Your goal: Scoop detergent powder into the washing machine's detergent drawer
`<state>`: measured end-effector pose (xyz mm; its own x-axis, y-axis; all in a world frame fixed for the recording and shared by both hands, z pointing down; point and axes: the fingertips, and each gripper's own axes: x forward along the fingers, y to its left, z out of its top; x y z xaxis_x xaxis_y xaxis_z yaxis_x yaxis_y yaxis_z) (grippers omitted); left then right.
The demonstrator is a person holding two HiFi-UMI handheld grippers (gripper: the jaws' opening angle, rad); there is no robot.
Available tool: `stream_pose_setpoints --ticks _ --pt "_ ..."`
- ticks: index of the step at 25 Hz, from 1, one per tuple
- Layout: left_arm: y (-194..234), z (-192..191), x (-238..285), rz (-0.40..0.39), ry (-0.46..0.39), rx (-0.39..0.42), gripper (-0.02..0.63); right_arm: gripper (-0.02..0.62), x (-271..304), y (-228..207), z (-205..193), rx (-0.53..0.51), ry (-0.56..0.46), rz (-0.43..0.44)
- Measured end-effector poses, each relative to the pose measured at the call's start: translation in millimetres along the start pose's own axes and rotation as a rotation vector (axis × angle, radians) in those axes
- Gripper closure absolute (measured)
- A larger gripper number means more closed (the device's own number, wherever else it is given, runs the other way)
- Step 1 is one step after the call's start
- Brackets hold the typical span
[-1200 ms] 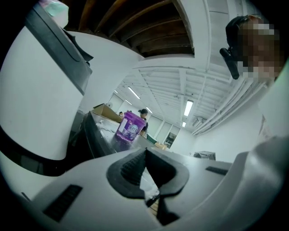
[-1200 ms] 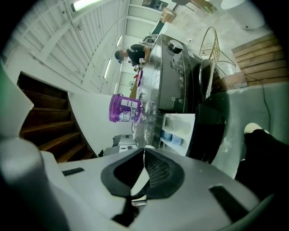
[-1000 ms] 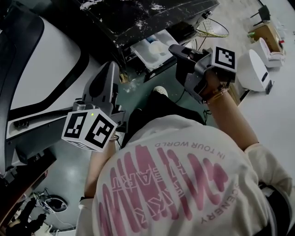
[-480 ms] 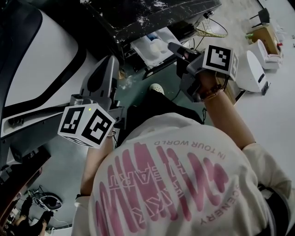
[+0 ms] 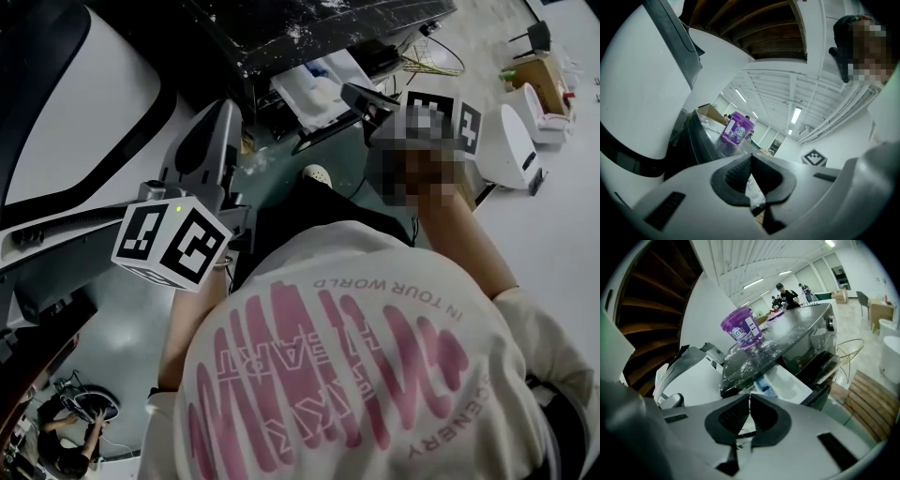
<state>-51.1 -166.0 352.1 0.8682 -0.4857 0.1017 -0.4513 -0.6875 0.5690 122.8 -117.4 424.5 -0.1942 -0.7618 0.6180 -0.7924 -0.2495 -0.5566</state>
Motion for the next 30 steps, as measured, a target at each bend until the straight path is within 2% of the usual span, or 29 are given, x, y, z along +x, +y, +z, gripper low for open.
stream_pose_setpoints --ticks 7,16,26,30 --pt "3.0 1.9 -1.8 0.010 -0.008 -0.010 0.603 0.592 5.0 1.1 -7.1 -0.101 0.062 -0.031" --pt "7.0 2.0 -5.3 0.021 -0.014 -0.013 0.603 0.592 12.7 11.1 -20.6 -0.398 0.188 -0.099" --pt "7.6 3.1 -9.6 0.019 -0.020 -0.012 0.603 0.591 15.5 15.4 -29.6 -0.564 0.292 -0.115" --pt "10.4 3.0 -12.2 0.024 -0.020 -0.014 0.603 0.591 17.0 18.3 -32.5 -0.696 0.329 -0.129"
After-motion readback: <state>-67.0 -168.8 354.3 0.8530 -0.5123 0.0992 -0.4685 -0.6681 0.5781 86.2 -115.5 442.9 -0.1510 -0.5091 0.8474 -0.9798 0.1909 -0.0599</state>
